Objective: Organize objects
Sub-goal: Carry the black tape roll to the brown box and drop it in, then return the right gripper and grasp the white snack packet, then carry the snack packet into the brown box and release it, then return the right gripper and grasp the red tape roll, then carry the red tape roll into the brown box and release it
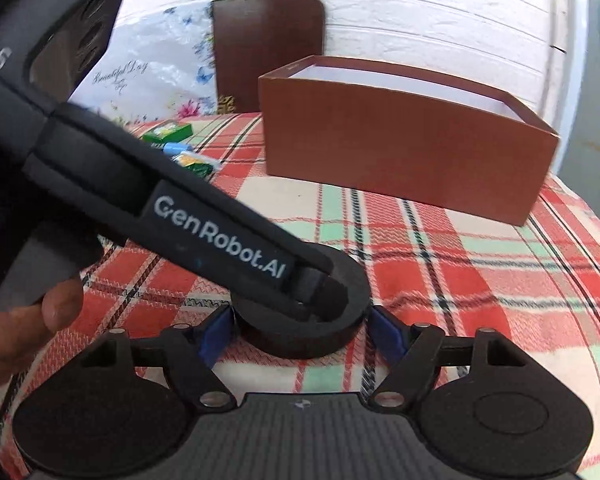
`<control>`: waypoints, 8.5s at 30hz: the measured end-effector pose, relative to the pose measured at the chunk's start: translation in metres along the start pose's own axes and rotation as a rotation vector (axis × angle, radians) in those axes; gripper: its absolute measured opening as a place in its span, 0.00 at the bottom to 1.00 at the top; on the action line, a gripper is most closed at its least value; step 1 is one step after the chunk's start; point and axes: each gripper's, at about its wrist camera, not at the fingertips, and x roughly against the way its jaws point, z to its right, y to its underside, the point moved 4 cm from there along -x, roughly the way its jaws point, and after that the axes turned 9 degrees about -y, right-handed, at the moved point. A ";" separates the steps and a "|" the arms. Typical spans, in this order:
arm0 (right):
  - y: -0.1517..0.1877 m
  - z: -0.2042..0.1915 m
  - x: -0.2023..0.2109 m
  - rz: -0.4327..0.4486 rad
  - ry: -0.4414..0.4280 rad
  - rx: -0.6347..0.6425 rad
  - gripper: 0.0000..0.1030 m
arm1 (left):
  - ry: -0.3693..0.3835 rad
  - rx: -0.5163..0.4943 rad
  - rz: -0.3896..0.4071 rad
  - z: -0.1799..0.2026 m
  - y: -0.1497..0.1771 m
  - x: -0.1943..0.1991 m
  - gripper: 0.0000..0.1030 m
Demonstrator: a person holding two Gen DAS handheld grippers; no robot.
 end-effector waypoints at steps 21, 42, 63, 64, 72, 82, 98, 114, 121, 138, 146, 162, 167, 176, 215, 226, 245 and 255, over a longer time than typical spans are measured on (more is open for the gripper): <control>-0.007 0.043 -0.026 0.019 0.003 -0.032 0.75 | -0.163 -0.072 0.035 0.021 -0.031 -0.031 0.42; -0.108 0.072 0.014 0.440 0.135 0.073 0.74 | -0.190 -0.089 0.333 0.047 -0.157 0.033 0.31; -0.110 0.087 -0.023 0.453 0.227 0.042 0.78 | -0.317 -0.056 0.292 0.028 -0.173 -0.005 0.40; -0.102 0.078 -0.014 0.474 0.228 0.043 0.78 | -0.316 -0.047 0.294 0.027 -0.166 0.004 0.41; -0.074 0.039 -0.007 0.339 0.004 -0.169 0.79 | -0.404 0.013 0.243 -0.001 -0.097 0.045 0.43; -0.035 -0.023 -0.038 0.073 -0.143 -0.251 0.70 | -0.607 0.170 0.101 -0.091 -0.003 0.054 0.48; -0.032 -0.095 -0.061 0.001 -0.097 -0.005 0.71 | -0.658 0.294 0.103 -0.161 0.054 0.074 0.55; -0.105 -0.088 -0.134 0.120 -0.105 -0.037 0.77 | -0.731 0.344 0.329 -0.221 0.083 0.092 0.85; -0.096 -0.084 -0.143 0.031 -0.124 -0.030 0.42 | -0.725 0.343 0.327 -0.221 0.086 0.091 0.87; -0.016 -0.095 -0.037 0.026 -0.117 0.015 0.75 | -0.453 0.379 0.212 -0.179 0.074 0.107 0.67; -0.014 -0.098 -0.037 0.026 -0.142 0.049 0.50 | -0.127 0.265 0.040 -0.099 0.052 0.066 0.62; -0.103 -0.032 -0.014 0.386 0.055 0.044 0.45 | -0.119 0.030 0.272 -0.035 -0.098 0.084 0.44; -0.149 0.025 -0.047 0.414 0.184 0.011 0.60 | -0.226 0.004 0.304 -0.024 -0.155 0.055 0.68; -0.093 0.036 -0.024 0.428 0.202 -0.136 0.74 | -0.297 0.104 0.287 -0.081 -0.095 0.058 0.68; -0.110 -0.239 -0.178 -0.021 -0.347 0.241 0.70 | -0.744 0.571 0.406 -0.318 0.142 0.161 0.85; -0.041 -0.103 -0.069 0.008 -0.006 0.035 0.70 | -0.794 0.504 0.347 -0.312 0.137 0.155 0.88; -0.016 -0.041 -0.022 0.033 0.022 -0.092 0.79 | -0.119 0.138 0.066 -0.086 -0.007 0.061 0.53; -0.023 -0.045 -0.034 -0.011 -0.010 0.019 0.72 | -0.086 0.169 -0.064 -0.077 0.001 0.019 0.47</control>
